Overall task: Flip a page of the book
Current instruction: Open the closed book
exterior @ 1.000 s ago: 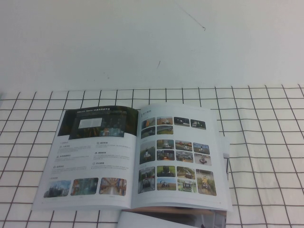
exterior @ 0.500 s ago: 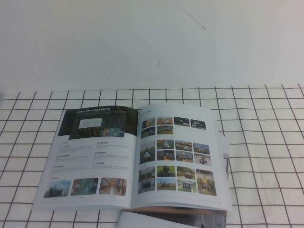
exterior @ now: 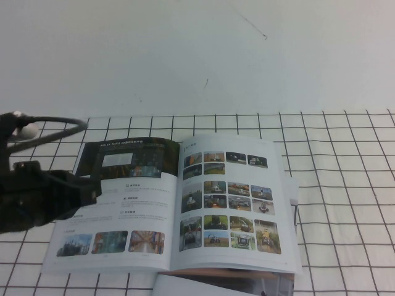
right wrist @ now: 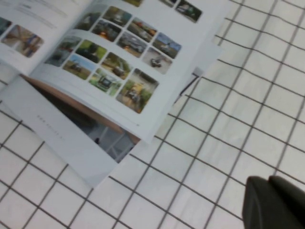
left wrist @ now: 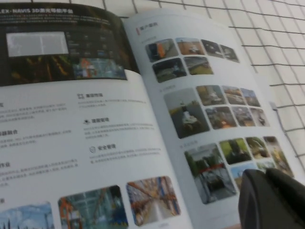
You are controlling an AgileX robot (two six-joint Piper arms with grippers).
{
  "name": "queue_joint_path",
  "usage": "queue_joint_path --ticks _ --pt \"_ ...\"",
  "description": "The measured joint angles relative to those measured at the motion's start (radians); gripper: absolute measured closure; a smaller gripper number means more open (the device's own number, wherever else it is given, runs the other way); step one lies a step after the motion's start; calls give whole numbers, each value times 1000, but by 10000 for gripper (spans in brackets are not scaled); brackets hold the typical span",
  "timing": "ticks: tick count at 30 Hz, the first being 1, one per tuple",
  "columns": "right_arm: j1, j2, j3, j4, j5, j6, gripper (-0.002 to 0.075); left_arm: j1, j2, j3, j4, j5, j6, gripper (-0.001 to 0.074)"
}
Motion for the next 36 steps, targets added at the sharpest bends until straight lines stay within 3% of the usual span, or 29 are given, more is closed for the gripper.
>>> queue_joint_path --ticks 6,14,20,30,36 --pt "0 134 0 118 13 -124 726 0 295 -103 -58 -79 81 737" --pt "2 250 0 135 17 -153 726 -2 577 -288 -59 -139 88 737" --pt "2 285 0 145 13 -153 725 -22 700 -301 -27 -244 105 737" --pt "2 291 0 300 -18 -206 725 -32 800 -302 -7 -230 105 737" --pt "34 332 -1 308 -39 -217 725 -88 800 -304 147 -225 -17 737"
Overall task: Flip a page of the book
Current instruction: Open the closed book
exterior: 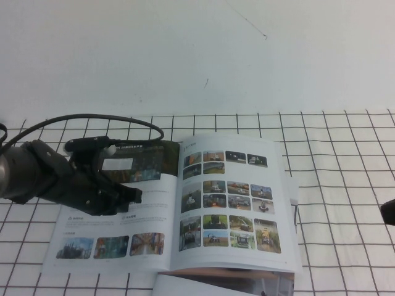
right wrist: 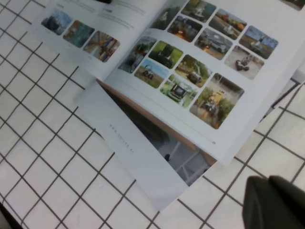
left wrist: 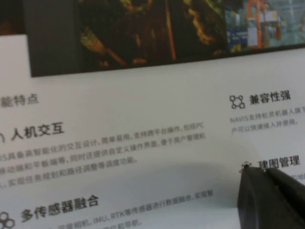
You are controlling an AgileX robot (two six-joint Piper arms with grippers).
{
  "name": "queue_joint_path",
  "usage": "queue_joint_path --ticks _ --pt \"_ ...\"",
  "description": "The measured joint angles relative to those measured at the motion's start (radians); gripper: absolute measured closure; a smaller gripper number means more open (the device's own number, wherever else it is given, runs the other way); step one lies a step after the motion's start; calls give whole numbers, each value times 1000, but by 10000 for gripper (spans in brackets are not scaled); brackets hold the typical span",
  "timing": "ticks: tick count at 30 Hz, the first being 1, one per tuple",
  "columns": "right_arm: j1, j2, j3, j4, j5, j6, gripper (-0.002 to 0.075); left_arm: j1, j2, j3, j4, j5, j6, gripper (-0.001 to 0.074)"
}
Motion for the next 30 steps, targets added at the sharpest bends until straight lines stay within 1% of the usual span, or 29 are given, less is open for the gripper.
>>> queue_joint_path --ticks 3,7,9,11,14,16,18,21,23,26,30 --pt "76 45 0 0 -54 2 725 -19 0 0 77 -2 -68 737" --pt "233 147 -3 0 -186 12 725 -23 0 -2 127 0 -128 737" --pt "296 224 -24 -21 -233 13 725 -23 0 -5 139 11 -135 737" --pt "330 308 -59 -50 -243 13 725 -23 0 -5 150 17 -142 737" --pt "346 420 -129 -70 -248 10 704 -23 0 -7 154 19 -144 737" --pt "346 486 -176 -75 -251 20 651 -23 0 -7 154 19 -145 737" --pt "346 552 -226 -75 -254 58 547 -23 0 -7 156 19 -145 737" --pt "346 635 -289 -75 -269 114 366 -23 0 -7 156 19 -157 737" --pt "346 689 -329 -72 -276 146 298 -23 0 -7 156 19 -169 737" --pt "346 750 -379 -69 -281 203 257 -23 0 -7 156 17 -175 737" --pt "342 820 -414 -67 -282 255 242 -23 0 -7 156 15 -184 737"
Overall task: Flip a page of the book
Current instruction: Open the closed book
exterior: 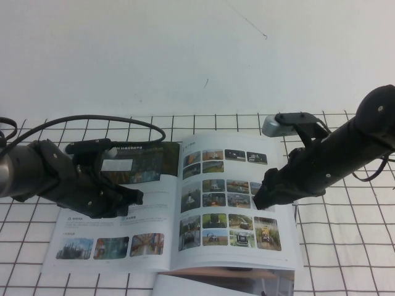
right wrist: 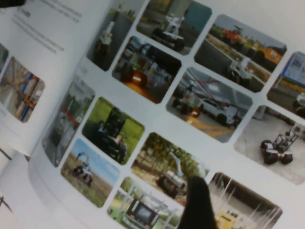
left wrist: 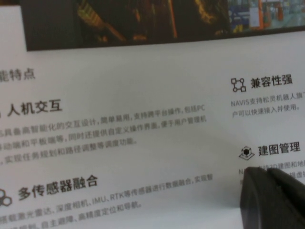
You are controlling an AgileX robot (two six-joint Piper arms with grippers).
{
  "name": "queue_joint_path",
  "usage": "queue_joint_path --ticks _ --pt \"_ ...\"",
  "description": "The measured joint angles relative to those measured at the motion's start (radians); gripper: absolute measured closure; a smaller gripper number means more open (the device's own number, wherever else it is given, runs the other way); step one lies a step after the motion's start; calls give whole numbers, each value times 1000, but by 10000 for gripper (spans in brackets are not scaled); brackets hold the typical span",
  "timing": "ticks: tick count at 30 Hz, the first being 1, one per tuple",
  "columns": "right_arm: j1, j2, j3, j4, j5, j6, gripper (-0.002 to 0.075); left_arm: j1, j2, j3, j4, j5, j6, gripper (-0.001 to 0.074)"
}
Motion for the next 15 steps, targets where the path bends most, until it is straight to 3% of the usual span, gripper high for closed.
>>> queue_joint_path --ticks 15 --pt "-18 122 -6 71 -20 18 241 0 0 0 -4 -4 -28 737"
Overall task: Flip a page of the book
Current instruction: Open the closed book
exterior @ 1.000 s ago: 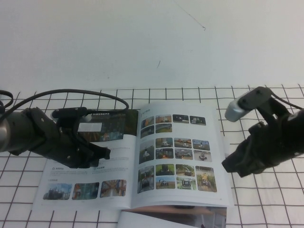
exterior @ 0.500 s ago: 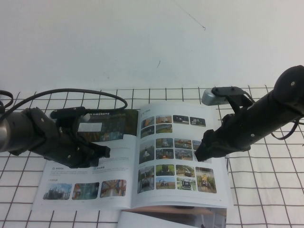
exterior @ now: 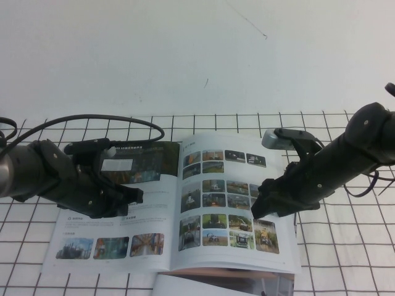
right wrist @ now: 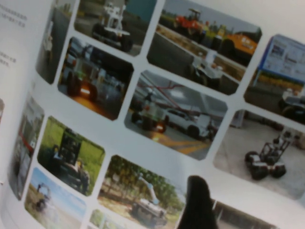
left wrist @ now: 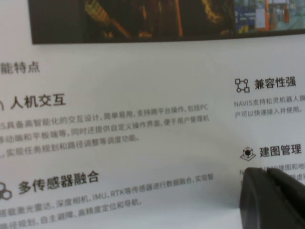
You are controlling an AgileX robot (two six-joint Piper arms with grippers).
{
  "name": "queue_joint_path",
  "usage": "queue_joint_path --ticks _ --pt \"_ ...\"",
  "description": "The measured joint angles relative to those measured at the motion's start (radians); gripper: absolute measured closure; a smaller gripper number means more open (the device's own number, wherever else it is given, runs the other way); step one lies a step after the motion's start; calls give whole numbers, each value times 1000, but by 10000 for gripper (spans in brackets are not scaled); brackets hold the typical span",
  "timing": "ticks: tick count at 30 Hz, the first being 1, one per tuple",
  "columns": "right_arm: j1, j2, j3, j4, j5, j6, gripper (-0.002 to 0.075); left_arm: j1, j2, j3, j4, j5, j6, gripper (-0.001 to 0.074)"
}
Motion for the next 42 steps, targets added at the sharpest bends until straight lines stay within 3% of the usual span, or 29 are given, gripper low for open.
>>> queue_joint_path --ticks 29,42 --pt "-56 0 -2 -23 36 19 241 -2 0 0 -73 13 0 737" --pt "-56 22 -6 19 60 -5 241 -127 0 0 -230 -4 110 737"
